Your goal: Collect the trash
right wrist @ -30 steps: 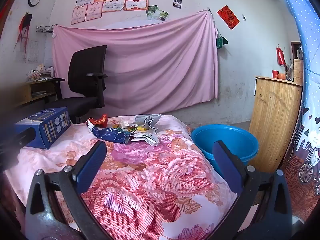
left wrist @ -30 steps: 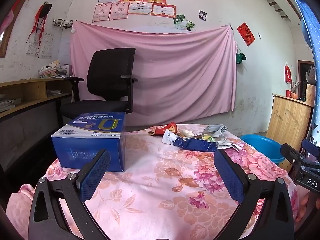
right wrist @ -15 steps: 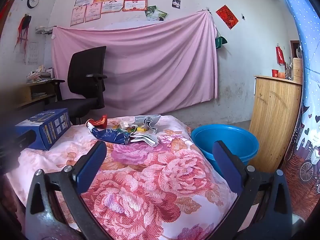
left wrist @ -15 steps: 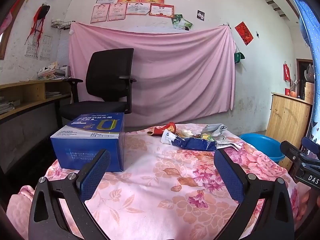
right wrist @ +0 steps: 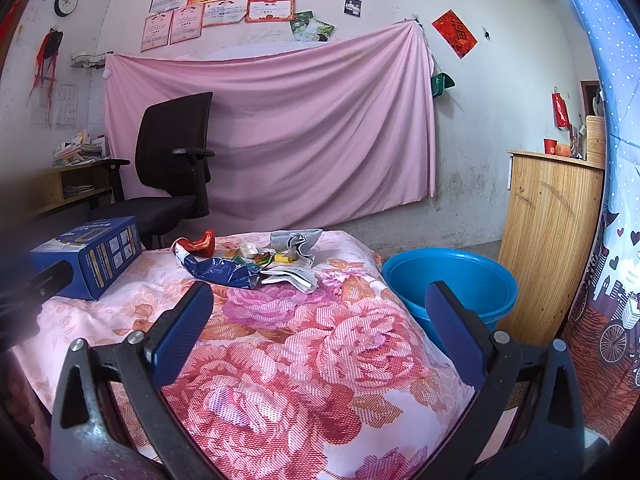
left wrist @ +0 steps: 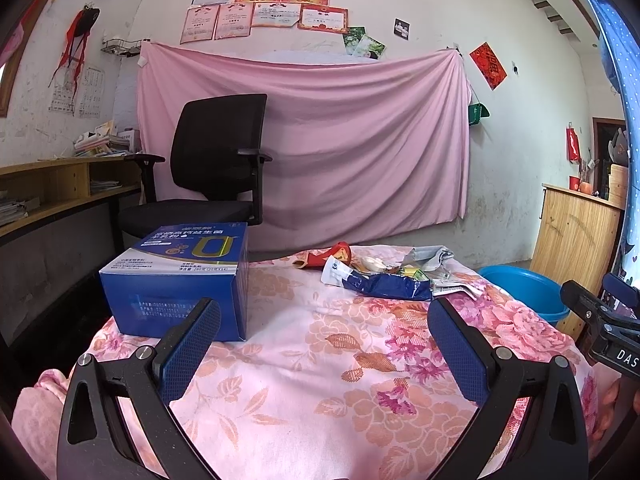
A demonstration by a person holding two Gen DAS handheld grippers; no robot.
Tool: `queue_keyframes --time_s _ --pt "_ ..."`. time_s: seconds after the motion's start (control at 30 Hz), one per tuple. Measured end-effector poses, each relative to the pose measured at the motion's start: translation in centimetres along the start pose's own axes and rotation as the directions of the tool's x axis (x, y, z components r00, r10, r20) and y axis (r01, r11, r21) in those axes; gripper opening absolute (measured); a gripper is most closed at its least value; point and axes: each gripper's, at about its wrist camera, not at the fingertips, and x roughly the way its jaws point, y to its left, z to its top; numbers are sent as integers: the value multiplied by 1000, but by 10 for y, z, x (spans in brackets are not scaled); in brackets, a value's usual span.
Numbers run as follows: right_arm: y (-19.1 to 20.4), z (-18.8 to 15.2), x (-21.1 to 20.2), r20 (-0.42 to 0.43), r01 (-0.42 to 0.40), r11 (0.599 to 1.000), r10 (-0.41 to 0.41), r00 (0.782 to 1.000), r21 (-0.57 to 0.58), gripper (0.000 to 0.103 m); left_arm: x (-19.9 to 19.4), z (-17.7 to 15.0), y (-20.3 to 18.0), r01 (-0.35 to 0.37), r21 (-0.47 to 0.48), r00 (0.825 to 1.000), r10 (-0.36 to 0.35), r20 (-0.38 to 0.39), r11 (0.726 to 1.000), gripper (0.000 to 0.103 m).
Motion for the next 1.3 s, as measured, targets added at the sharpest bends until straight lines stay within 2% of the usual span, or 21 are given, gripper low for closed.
queue_keyframes --time_s 1.3 --pt "0 0 0 0 -1 1000 1 1000 3 103 -2 0 3 -8 -3 1000 8 3 1000 101"
